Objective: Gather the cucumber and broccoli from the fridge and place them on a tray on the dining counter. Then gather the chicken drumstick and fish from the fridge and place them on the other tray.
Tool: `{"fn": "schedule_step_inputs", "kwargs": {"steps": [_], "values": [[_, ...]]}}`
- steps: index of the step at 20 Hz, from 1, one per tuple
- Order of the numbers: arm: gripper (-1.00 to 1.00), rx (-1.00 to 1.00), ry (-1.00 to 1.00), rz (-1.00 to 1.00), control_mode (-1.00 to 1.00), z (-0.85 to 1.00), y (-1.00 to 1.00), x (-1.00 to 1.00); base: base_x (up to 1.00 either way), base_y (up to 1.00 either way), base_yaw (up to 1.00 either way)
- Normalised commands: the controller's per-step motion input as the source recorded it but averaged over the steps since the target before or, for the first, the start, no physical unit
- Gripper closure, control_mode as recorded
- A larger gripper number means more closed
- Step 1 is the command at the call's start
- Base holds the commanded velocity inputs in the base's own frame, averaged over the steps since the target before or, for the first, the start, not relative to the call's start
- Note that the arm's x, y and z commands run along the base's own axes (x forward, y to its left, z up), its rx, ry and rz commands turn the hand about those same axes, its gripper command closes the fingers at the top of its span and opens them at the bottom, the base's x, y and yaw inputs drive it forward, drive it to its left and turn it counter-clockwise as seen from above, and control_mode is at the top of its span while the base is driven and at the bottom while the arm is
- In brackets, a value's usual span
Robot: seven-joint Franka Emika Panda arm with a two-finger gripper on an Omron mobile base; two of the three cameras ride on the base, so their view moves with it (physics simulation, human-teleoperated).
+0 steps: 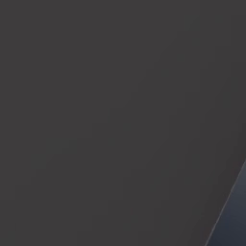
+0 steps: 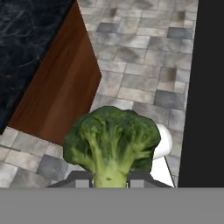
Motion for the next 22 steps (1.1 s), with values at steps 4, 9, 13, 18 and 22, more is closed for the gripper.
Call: {"fn": "schedule_step_inputs", "kwargs": {"steps": [4, 9, 13, 18, 22], "values": [[1.00, 0.00, 0.00, 0.00, 1.00, 0.00, 0.00, 0.00, 0.75, -0.99, 0.16], [1.00, 0.00, 0.00, 0.00, 1.00, 0.00, 0.00, 0.00, 0.87, -0.89, 0.19], [1.00, 0.00, 0.00, 0.00, 1.00, 0.00, 0.00, 0.00, 0.92, -0.81, 0.22], [1.00, 0.00, 0.00, 0.00, 1.00, 0.00, 0.00, 0.00, 0.97, -0.70, 0.25], [1.00, 0.00, 0.00, 0.00, 1.00, 0.00, 0.00, 0.00, 0.98, -0.67, 0.27]]}}
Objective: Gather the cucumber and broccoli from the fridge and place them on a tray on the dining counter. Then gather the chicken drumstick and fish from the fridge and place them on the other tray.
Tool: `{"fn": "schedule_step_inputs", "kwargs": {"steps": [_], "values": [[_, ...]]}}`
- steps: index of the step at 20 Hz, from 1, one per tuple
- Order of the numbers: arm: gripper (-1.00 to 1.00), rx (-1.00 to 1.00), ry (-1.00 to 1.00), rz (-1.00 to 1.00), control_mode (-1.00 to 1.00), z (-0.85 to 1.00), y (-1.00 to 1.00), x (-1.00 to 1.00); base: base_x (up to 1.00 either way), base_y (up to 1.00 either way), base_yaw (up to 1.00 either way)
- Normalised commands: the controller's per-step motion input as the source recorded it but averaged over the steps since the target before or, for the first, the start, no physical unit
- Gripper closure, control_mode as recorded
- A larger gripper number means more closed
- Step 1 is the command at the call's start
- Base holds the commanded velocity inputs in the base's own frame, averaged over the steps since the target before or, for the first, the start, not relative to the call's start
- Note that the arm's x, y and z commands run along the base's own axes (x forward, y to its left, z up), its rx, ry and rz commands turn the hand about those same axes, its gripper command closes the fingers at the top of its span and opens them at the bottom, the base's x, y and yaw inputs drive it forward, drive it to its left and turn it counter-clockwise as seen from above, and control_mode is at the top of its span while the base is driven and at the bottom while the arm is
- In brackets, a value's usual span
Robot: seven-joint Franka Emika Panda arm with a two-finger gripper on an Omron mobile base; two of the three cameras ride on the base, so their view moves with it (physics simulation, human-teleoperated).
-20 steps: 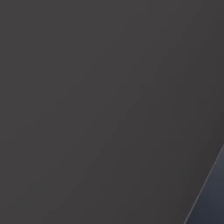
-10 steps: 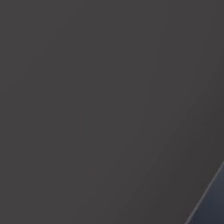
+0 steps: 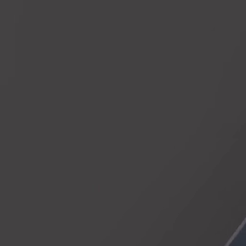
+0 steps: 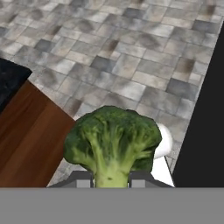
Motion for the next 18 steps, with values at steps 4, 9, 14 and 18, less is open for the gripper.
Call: {"fn": "schedule_step_inputs", "kwargs": {"steps": [4, 9, 14, 18], "values": [[1.00, 0.00, 0.00, 0.00, 1.00, 0.00, 0.00, 0.00, 0.98, -0.65, 0.27], [1.00, 0.00, 0.00, 0.00, 1.00, 0.00, 0.00, 0.00, 0.99, -0.59, 0.29], [1.00, 0.00, 0.00, 0.00, 1.00, 0.00, 0.00, 0.00, 0.99, -0.49, 0.34], [1.00, 0.00, 0.00, 0.00, 1.00, 0.00, 0.00, 0.00, 1.00, -0.35, 0.38]]}}
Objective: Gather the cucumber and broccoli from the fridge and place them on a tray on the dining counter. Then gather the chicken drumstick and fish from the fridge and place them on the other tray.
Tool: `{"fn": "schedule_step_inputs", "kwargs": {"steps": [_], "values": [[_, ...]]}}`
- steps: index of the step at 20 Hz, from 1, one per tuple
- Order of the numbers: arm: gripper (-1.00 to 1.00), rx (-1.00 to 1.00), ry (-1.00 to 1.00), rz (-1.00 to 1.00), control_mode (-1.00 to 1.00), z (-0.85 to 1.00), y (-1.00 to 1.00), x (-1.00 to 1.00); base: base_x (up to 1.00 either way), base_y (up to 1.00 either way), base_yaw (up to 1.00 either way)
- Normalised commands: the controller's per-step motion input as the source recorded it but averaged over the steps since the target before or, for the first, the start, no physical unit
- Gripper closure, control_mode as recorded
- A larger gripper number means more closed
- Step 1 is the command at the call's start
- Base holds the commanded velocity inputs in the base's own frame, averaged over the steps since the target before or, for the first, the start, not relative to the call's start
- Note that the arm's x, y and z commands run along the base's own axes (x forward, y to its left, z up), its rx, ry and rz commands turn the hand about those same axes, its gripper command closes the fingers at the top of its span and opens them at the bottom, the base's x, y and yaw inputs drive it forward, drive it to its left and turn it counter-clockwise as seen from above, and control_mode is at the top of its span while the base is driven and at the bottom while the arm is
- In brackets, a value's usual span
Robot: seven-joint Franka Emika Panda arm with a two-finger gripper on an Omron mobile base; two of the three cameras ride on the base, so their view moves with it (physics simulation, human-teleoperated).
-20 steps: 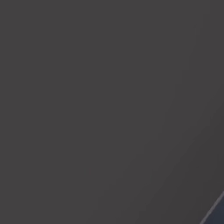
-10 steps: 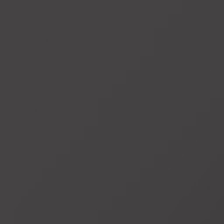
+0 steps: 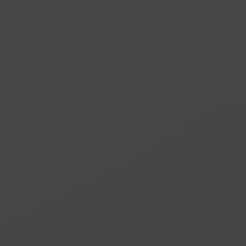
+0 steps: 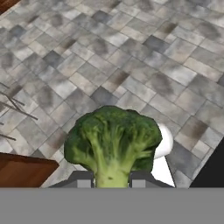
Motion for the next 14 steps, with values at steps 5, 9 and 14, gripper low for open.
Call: {"fn": "schedule_step_inputs", "kwargs": {"steps": [5, 9, 14], "values": [[1.00, 0.00, 0.00, 0.00, 1.00, 0.00, 0.00, 0.00, 1.00, -0.27, 0.41], [1.00, 0.00, 0.00, 0.00, 1.00, 0.00, 0.00, 0.00, 1.00, -0.21, 0.44], [1.00, 0.00, 0.00, 0.00, 1.00, 0.00, 0.00, 0.00, 1.00, -0.19, 0.45]]}}
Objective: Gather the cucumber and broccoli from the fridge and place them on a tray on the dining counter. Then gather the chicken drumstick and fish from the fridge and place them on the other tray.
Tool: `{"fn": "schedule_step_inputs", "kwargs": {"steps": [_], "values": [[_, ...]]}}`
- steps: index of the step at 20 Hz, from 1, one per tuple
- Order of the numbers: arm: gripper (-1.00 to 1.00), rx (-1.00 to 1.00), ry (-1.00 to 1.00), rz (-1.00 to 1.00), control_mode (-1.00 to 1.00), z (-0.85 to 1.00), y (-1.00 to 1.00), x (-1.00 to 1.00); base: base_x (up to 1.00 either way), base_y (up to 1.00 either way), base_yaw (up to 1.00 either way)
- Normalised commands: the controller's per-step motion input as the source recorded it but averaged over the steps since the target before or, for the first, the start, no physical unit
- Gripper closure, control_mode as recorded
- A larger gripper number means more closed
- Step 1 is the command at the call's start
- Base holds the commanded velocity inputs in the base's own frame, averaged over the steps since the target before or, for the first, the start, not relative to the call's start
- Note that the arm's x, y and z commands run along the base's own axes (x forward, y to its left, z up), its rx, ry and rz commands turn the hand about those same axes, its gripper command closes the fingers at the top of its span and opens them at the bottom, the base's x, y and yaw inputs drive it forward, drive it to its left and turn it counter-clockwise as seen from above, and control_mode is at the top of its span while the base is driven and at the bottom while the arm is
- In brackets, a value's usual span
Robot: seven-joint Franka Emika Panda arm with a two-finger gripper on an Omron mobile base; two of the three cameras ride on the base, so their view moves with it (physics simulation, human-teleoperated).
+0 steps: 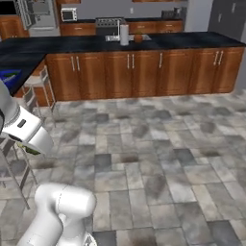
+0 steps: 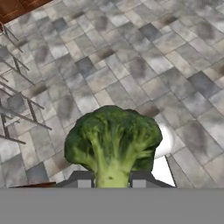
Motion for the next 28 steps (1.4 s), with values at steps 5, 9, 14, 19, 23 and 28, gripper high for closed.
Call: {"fn": "schedule_step_inputs", "kwargs": {"steps": [5, 9, 14, 19, 23, 28], "values": [[1.00, 0.00, 0.00, 0.00, 1.00, 0.00, 0.00, 0.00, 1.00, -0.20, 0.45], [1.00, 0.00, 0.00, 0.00, 1.00, 0.00, 0.00, 0.00, 0.98, -0.25, 0.44], [1.00, 0.00, 0.00, 0.00, 1.00, 0.00, 0.00, 0.00, 0.92, -0.29, 0.44], [1.00, 0.00, 0.00, 0.00, 1.00, 0.00, 0.00, 0.00, 0.91, -0.30, 0.44], [1.00, 0.00, 0.00, 0.00, 1.00, 0.00, 0.00, 0.00, 0.90, -0.33, 0.44], [1.00, 0.00, 0.00, 0.00, 1.00, 0.00, 0.00, 0.00, 0.87, -0.35, 0.44]]}}
